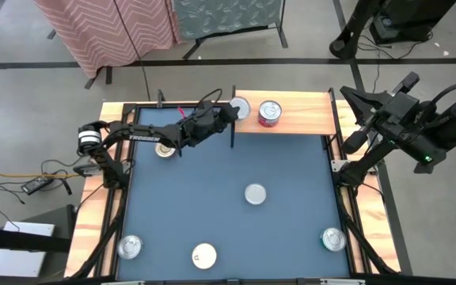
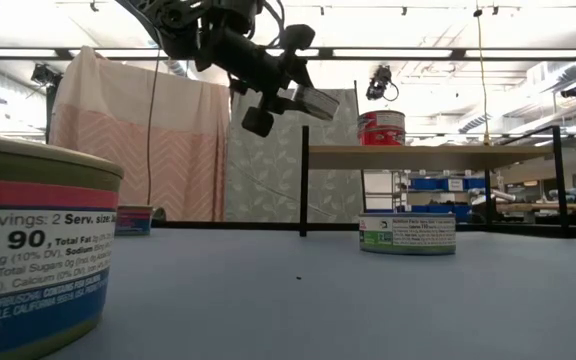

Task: Stack canned seafood by type on shelf
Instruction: Put the top green tuna can on the shelf

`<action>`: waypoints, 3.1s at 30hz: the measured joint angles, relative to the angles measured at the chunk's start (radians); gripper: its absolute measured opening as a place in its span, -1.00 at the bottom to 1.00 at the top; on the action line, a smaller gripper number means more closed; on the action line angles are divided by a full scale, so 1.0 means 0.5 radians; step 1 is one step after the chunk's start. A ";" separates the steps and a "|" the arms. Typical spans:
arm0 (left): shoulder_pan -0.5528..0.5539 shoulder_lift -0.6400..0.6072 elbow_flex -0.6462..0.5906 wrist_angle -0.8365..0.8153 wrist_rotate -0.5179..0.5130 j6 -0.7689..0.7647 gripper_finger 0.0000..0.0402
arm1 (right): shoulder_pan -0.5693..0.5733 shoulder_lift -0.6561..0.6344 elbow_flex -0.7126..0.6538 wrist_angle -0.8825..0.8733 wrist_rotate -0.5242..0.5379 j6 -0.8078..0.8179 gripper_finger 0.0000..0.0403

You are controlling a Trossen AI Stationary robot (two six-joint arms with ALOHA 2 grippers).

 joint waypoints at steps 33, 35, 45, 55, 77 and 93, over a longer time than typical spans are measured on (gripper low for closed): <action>0.080 0.378 0.569 -0.300 0.344 0.367 -0.05 | 0.079 0.010 0.000 0.016 0.000 0.005 -0.98; 0.088 0.378 0.569 -0.302 0.355 0.381 0.00 | 0.079 0.010 0.000 0.016 0.000 0.004 -0.98; 0.111 0.376 0.568 -0.315 0.424 0.428 0.31 | 0.059 0.009 0.000 0.016 0.000 -0.026 -0.98; 0.158 0.368 0.566 -0.358 0.427 0.581 0.34 | 0.056 0.009 0.000 0.016 0.000 -0.030 -0.98; 0.066 0.067 0.559 -0.433 0.846 1.217 -0.94 | -0.009 -0.005 0.000 0.014 0.000 -0.069 -0.99; 0.067 0.043 0.639 -0.819 1.124 1.373 -0.99 | -0.031 -0.008 -0.001 0.013 0.000 -0.082 -0.98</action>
